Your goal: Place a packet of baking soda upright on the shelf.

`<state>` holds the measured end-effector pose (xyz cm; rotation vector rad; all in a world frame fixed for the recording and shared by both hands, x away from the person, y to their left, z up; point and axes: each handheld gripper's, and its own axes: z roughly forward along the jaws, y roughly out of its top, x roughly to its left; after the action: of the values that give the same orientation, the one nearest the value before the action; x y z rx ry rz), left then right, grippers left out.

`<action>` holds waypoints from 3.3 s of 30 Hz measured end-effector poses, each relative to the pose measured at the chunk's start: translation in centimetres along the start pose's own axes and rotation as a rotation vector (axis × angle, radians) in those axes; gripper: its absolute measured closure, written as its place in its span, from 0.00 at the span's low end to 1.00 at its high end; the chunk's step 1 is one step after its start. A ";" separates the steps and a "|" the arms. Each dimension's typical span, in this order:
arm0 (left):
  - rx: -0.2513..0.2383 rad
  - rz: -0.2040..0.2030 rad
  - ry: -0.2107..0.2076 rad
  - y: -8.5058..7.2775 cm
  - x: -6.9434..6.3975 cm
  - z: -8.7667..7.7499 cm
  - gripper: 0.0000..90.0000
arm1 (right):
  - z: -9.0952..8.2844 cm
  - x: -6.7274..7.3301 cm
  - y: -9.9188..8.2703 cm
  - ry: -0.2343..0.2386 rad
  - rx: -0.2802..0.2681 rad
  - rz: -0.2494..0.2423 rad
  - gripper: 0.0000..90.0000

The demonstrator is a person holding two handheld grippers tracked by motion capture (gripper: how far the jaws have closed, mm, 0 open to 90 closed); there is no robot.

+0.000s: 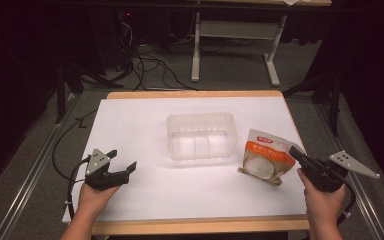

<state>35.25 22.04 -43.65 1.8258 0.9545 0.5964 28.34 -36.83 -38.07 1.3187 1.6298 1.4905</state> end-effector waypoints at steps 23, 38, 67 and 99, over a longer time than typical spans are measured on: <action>0.002 0.002 0.002 0.0 0.0 0.1 0.19 | 0.3 0.4 1.2 -0.040 -0.027 0.016 1.00; 0.003 -0.002 0.003 0.0 0.0 0.0 0.19 | 0.4 1.1 4.5 -0.045 -0.136 0.042 1.00; -0.017 0.001 -0.005 0.1 0.0 -0.4 0.19 | 8.5 9.6 9.9 0.113 -0.105 -0.008 1.00; -0.025 -0.002 -0.022 0.1 -0.1 -0.4 0.19 | 18.9 13.9 8.0 0.096 0.003 0.023 1.00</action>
<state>34.90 22.13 -43.34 1.8049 0.9304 0.5833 42.42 -17.47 -31.86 1.2896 1.6817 1.5876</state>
